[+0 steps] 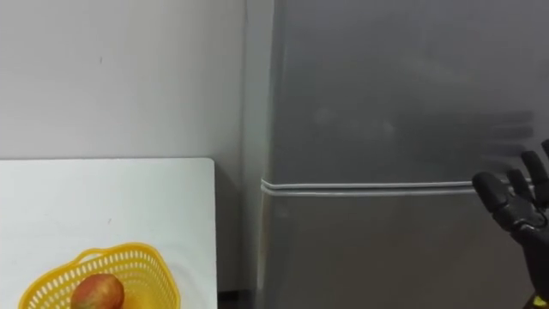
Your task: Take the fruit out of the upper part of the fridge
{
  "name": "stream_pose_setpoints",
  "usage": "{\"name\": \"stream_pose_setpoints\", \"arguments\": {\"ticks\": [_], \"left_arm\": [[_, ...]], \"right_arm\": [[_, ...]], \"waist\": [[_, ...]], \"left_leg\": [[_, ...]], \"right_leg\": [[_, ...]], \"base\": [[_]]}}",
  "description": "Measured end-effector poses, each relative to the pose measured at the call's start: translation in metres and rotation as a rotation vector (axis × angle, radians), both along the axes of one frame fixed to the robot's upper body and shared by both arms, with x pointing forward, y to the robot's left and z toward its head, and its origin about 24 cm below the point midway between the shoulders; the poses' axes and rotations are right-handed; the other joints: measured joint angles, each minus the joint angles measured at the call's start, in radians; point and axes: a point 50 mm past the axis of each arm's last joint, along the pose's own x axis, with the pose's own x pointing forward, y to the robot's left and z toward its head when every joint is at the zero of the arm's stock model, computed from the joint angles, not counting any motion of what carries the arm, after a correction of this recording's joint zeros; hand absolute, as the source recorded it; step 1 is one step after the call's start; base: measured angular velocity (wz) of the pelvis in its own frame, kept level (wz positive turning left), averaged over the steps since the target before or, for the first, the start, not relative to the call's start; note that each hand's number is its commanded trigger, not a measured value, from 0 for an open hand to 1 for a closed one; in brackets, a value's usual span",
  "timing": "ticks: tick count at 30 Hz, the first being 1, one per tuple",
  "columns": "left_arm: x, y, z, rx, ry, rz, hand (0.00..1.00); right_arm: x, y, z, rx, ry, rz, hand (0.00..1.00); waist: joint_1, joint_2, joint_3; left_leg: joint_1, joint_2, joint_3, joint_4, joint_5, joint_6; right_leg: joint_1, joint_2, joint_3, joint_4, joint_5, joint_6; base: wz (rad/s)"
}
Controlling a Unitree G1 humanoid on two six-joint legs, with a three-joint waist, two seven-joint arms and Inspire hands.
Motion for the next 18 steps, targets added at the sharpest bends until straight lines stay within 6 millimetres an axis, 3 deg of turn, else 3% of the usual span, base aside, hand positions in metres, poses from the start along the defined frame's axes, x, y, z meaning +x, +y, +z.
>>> {"name": "stream_pose_setpoints", "arguments": {"ticks": [7, 13, 18], "left_arm": [[0.001, -0.001, 0.000, 0.001, -0.010, 0.007, 0.00], [0.001, -0.002, 0.000, 0.033, -0.020, 0.018, 0.00], [0.007, 0.000, 0.002, 0.053, -0.031, 0.018, 0.00]], "right_arm": [[-0.010, -0.017, -0.015, 0.085, 0.077, -0.112, 0.00], [-0.030, -0.044, -0.031, 0.144, 0.209, -0.389, 0.00], [-0.047, -0.057, -0.058, 0.231, 0.395, -0.628, 0.00]], "waist": [[-0.003, 0.008, -0.0033], [-0.024, 0.026, -0.0040], [-0.040, 0.035, -0.0002]], "left_leg": [[-0.005, 0.000, 0.002, -0.001, 0.000, 0.000], [-0.012, 0.000, 0.003, 0.000, 0.000, 0.000], [-0.016, 0.000, 0.005, -0.001, 0.000, 0.000]], "right_leg": [[-0.014, -0.001, 0.000, -0.001, 0.000, 0.000], [-0.012, 0.000, 0.000, 0.001, 0.000, 0.000], [-0.013, -0.001, -0.002, 0.000, 0.000, 0.000]], "base": [[-0.01], [0.00], [0.00]]}}
